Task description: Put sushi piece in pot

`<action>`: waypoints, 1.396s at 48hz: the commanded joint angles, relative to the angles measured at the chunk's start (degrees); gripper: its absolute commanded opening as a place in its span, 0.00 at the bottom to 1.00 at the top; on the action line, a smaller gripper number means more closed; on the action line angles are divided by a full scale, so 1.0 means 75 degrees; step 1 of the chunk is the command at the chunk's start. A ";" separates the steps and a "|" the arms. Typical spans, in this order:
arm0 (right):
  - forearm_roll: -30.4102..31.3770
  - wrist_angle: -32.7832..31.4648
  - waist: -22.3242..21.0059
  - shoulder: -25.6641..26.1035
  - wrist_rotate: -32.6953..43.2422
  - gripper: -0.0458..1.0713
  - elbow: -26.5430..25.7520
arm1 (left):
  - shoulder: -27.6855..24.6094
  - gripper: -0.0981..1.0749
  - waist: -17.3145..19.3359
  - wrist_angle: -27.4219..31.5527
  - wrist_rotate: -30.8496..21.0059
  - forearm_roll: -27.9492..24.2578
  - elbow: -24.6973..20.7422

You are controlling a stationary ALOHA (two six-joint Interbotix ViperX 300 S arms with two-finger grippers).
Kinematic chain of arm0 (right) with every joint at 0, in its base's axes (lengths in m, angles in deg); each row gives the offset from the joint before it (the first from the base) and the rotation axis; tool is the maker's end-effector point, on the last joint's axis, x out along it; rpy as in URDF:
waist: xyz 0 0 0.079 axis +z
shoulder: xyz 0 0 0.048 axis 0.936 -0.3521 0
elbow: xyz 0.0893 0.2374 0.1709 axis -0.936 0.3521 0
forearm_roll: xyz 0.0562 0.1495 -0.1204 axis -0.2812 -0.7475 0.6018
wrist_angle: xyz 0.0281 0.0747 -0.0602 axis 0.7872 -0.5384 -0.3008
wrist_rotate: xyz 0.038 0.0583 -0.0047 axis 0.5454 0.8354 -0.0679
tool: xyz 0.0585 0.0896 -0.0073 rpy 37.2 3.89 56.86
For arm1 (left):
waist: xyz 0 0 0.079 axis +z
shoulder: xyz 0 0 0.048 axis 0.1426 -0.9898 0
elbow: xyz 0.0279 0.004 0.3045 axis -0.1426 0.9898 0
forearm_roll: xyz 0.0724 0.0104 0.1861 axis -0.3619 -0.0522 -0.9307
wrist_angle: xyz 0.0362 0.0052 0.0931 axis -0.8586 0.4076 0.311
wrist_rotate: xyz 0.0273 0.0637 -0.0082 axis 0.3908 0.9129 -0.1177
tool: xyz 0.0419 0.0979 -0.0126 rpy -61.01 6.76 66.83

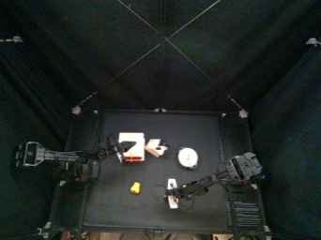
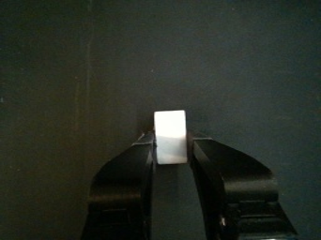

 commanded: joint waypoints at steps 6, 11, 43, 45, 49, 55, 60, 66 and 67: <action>0.0035 0.0023 -0.0023 0.0387 -0.0023 0.52 -0.0164 | 0.0012 0.27 0.0000 -0.0035 0.0023 -0.0023 -0.0105; 0.0105 0.0023 -0.0035 0.0645 0.0059 0.52 -0.0082 | 0.0012 0.27 0.0000 -0.0035 0.0023 -0.0023 -0.0094; 0.0656 -0.0012 -0.1172 0.3832 0.0035 0.52 0.2180 | 0.0012 0.27 -0.0012 -0.0035 0.0000 -0.0023 -0.0070; 0.0762 0.0012 -0.1336 0.4066 0.0094 0.52 0.2379 | 0.0000 0.27 0.0000 -0.0035 0.0000 -0.0012 -0.0070; 0.0809 0.0223 -0.1770 0.4547 0.0129 0.52 0.2801 | 0.0012 0.27 -0.0012 -0.0035 0.0000 -0.0023 -0.0070; 0.0750 0.0762 -0.2273 0.5086 0.0117 0.53 0.3340 | 0.0012 0.27 0.0000 -0.0035 0.0000 -0.0012 -0.0059; 0.0668 0.1266 -0.2695 0.5508 0.0117 0.53 0.3703 | 0.0012 0.27 0.0000 -0.0035 -0.0012 -0.0012 -0.0059; 0.0422 0.1758 -0.3258 0.5824 0.0117 0.53 0.4195 | 0.0012 0.27 0.0000 -0.0035 -0.0012 -0.0012 -0.0047; 0.0387 0.1805 -0.3328 0.5859 0.0117 0.53 0.4277 | 0.0012 0.27 0.0000 -0.0035 -0.0012 -0.0012 -0.0059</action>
